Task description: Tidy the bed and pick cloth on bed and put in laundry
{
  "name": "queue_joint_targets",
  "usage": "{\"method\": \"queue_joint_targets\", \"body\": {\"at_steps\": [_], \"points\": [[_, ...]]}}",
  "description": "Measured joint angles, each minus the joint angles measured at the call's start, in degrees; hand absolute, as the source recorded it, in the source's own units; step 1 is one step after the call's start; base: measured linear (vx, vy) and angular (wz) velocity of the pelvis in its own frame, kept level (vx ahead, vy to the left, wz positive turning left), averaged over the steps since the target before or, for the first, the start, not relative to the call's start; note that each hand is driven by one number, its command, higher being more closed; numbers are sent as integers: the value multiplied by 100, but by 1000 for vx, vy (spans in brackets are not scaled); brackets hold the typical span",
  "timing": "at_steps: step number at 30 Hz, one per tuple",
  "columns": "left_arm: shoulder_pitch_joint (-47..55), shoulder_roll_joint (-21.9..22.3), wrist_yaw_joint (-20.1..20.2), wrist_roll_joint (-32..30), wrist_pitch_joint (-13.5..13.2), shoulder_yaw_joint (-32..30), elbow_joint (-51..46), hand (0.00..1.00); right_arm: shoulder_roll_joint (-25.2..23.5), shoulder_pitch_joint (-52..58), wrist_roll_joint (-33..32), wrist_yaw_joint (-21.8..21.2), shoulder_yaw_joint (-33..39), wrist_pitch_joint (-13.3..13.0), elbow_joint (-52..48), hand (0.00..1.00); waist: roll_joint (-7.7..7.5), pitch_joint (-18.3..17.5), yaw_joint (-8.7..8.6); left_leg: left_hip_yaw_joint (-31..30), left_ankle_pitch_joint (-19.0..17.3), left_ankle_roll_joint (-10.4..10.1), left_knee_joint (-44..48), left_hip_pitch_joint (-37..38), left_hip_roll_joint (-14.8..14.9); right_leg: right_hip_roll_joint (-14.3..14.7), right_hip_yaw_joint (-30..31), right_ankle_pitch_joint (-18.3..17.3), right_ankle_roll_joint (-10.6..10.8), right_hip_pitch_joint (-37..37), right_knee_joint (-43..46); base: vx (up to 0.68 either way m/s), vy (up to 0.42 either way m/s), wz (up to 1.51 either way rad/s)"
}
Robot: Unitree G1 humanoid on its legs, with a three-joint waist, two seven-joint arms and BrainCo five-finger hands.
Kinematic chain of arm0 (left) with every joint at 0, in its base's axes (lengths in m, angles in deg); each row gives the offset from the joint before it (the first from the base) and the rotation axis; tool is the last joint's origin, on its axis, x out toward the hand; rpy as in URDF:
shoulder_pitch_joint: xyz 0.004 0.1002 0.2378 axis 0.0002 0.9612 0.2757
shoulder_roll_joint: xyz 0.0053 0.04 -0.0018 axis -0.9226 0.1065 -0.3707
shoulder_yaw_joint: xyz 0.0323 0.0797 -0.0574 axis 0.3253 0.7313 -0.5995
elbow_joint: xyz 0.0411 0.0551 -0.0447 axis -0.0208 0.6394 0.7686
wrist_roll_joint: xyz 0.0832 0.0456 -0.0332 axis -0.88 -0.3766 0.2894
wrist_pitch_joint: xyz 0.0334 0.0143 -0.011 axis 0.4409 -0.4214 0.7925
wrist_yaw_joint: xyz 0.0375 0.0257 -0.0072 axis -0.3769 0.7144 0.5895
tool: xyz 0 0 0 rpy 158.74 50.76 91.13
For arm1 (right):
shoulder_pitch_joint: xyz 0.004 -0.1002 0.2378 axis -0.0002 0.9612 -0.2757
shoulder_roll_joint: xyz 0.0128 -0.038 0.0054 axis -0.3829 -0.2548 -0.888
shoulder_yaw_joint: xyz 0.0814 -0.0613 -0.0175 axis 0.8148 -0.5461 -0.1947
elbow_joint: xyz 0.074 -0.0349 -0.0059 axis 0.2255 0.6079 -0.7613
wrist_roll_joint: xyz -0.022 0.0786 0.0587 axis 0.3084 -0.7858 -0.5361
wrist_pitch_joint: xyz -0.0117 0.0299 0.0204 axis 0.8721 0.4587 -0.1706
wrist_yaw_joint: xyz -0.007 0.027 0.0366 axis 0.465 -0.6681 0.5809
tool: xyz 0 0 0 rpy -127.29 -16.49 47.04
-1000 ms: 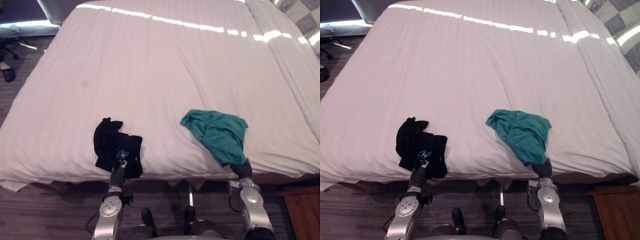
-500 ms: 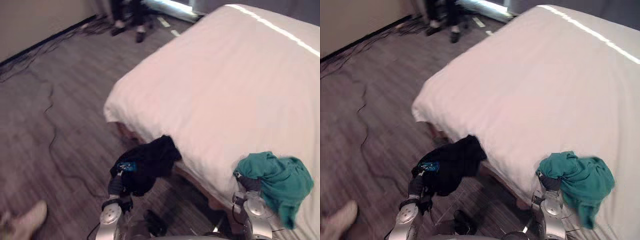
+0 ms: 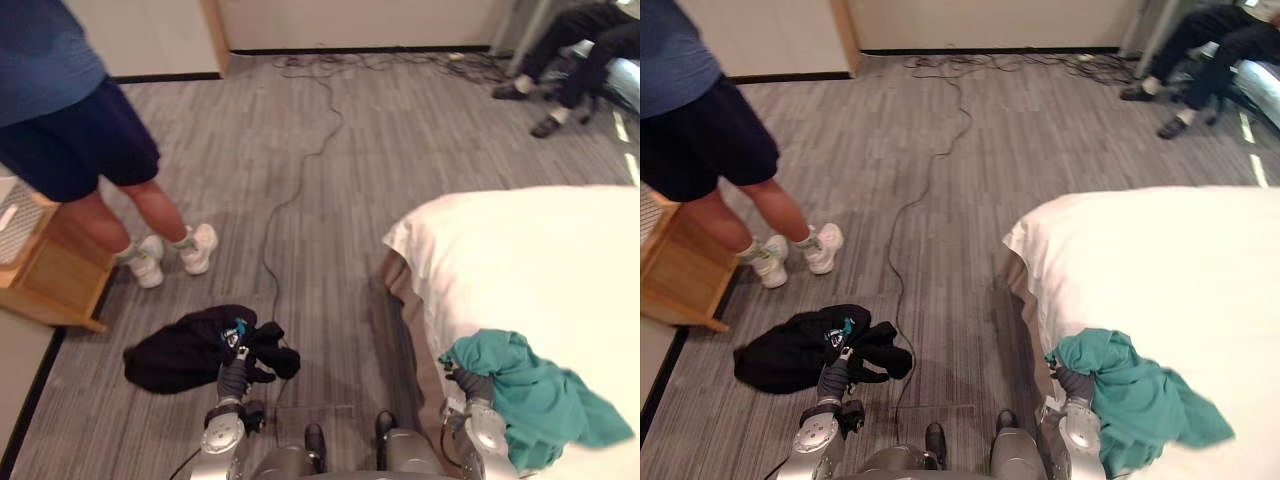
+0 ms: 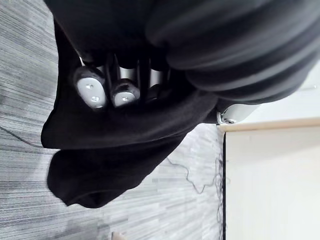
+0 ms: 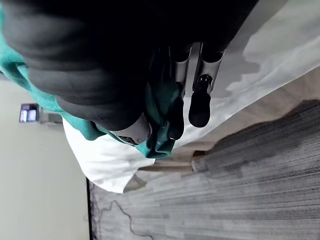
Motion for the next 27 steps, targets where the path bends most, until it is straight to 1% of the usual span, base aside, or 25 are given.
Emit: {"method": "queue_joint_targets", "body": {"at_steps": [1,6,9,11,12,13,14,15,16,17,18,19,20,21,22,23,24,25,26,27], "points": [[30,-33,243,10,-11,376,507,100,-124,372,-121,-236,34,-66,67,100,-48,-385,82,368,541,-197,-1400,843,195,346,-132,494,-121,874,-1439,86,-64,24],[30,-33,243,12,-11,371,507,100,-111,413,-120,-237,32,-67,76,100,-48,-385,75,418,535,-205,-1408,854,200,353,-112,493,-122,874,-1446,0,0,-1],[27,-35,236,20,-31,303,534,100,-69,402,-96,-238,-19,-70,412,100,-66,-398,91,458,537,-208,-1502,969,224,396,-79,486,-136,949,-1491,2,-4,-8],[-3,-36,233,41,-116,279,659,100,-62,373,25,-241,-29,-66,606,100,-64,-415,110,460,526,-233,-1557,1052,237,412,-90,437,-174,996,-1473,0,0,0],[-42,-37,229,114,-145,247,741,100,-47,362,132,-243,-73,-65,733,100,-70,-433,128,457,509,-259,-1549,1064,249,419,-105,379,-181,1001,-1433,39,-26,3],[-118,-33,232,139,-163,164,819,100,-26,354,230,-242,-173,-62,802,100,-90,-424,185,440,410,-345,-1431,1039,271,419,-120,270,-178,987,-1320,45,-28,6],[-162,-32,231,145,-196,106,883,100,-1,353,285,-242,-221,-61,820,100,-104,-416,220,423,301,-370,-1260,983,293,419,-131,179,-181,988,-1252,48,-48,5],[-191,-15,225,184,-259,-44,980,100,124,354,364,-246,-372,-63,828,100,-93,-405,301,400,-47,-487,-770,820,382,506,-150,17,-224,1008,-1103,57,-80,0],[-196,47,218,263,-328,-204,1063,100,264,346,486,-252,-597,-60,827,100,-51,-340,406,400,-287,-630,-81,681,493,509,-110,-238,-315,1110,-909,88,-63,15],[-280,19,214,280,-367,-268,1134,100,288,323,554,-251,-642,-64,819,100,-164,-298,398,449,-343,-700,588,404,516,501,-143,-307,-378,1229,-918,84,-72,71],[-428,-7,193,384,-374,-359,1206,100,366,270,651,-245,-661,-45,818,100,-140,-151,401,563,-241,-816,1952,-240,741,503,-322,-421,-494,1420,-938,63,-99,100],[-418,47,133,404,-426,-378,1162,100,541,169,743,-251,-703,-40,758,100,-248,-76,433,726,-60,-955,2844,-616,947,478,-409,-448,-525,1567,-971,22,-110,82],[-379,82,106,422,-440,-388,1159,100,598,116,772,-250,-752,-39,703,100,-173,-52,530,802,-97,-942,3050,-738,1037,473,-442,-489,-521,1592,-996,112,-72,28],[-360,125,105,464,-438,-384,1155,100,766,-25,789,-241,-736,-39,558,100,-97,-53,656,926,-259,-804,3055,-919,1117,472,-466,-504,-521,1683,-1098,201,17,9],[-351,136,105,466,-435,-387,1127,100,877,-169,791,-243,-733,-39,501,100,-47,-27,665,1016,-357,-703,2847,-1062,1104,426,-498,-500,-528,1686,-1162,249,27,17],[-349,136,105,466,-434,-400,1084,100,966,-319,792,-244,-739,-39,477,100,-45,-24,667,1165,-358,-702,2445,-1177,1053,334,-555,-512,-509,1660,-1202,251,55,34],[-343,153,107,462,-430,-405,954,100,1051,-458,793,-243,-739,-38,415,100,-60,-17,672,1368,-306,-719,1698,-1253,898,214,-633,-558,-436,1665,-1250,283,70,39],[-337,197,110,458,-430,-409,777,100,1147,-591,839,-243,-744,-37,355,100,-45,-25,703,1473,-139,-838,733,-1268,778,144,-715,-611,-287,1679,-1281,310,87,35],[-336,211,113,456,-429,-408,682,100,1193,-648,873,-244,-743,-37,323,100,-20,-40,728,1523,15,-827,289,-1266,742,140,-748,-627,-185,1682,-1286,372,135,18],[-336,233,122,400,-426,-409,478,100,1248,-722,976,-250,-748,-37,237,100,5,-52,852,1551,223,-723,-290,-1250,693,160,-777,-734,-2,1742,-1293,444,174,6]]}}
